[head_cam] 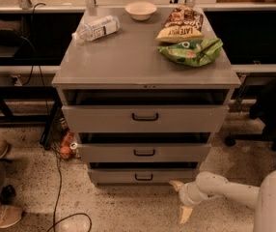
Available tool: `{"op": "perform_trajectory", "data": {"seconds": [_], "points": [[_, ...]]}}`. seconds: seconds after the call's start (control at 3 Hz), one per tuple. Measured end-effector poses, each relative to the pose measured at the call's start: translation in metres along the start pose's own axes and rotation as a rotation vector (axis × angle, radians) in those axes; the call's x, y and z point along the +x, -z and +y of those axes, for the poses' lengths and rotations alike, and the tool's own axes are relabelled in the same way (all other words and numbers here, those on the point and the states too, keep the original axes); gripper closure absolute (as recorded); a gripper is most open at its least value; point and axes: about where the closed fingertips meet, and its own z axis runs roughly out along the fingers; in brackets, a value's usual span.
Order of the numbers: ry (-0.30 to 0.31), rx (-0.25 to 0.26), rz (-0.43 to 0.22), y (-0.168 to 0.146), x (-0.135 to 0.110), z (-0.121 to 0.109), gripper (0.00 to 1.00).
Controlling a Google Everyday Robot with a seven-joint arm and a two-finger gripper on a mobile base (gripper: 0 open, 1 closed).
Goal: Open bottom drawer
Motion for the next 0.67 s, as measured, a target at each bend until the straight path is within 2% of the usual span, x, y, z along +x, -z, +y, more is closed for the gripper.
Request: {"op": "perform_trajectory", "data": {"seconds": [0.33, 0.67], "points": [[0.057, 0.052, -0.033, -0.0069, -0.0009, -0.0129, 0.00], [0.057, 0.052, -0.033, -0.0069, -0.0009, -0.0128, 0.00]]}}
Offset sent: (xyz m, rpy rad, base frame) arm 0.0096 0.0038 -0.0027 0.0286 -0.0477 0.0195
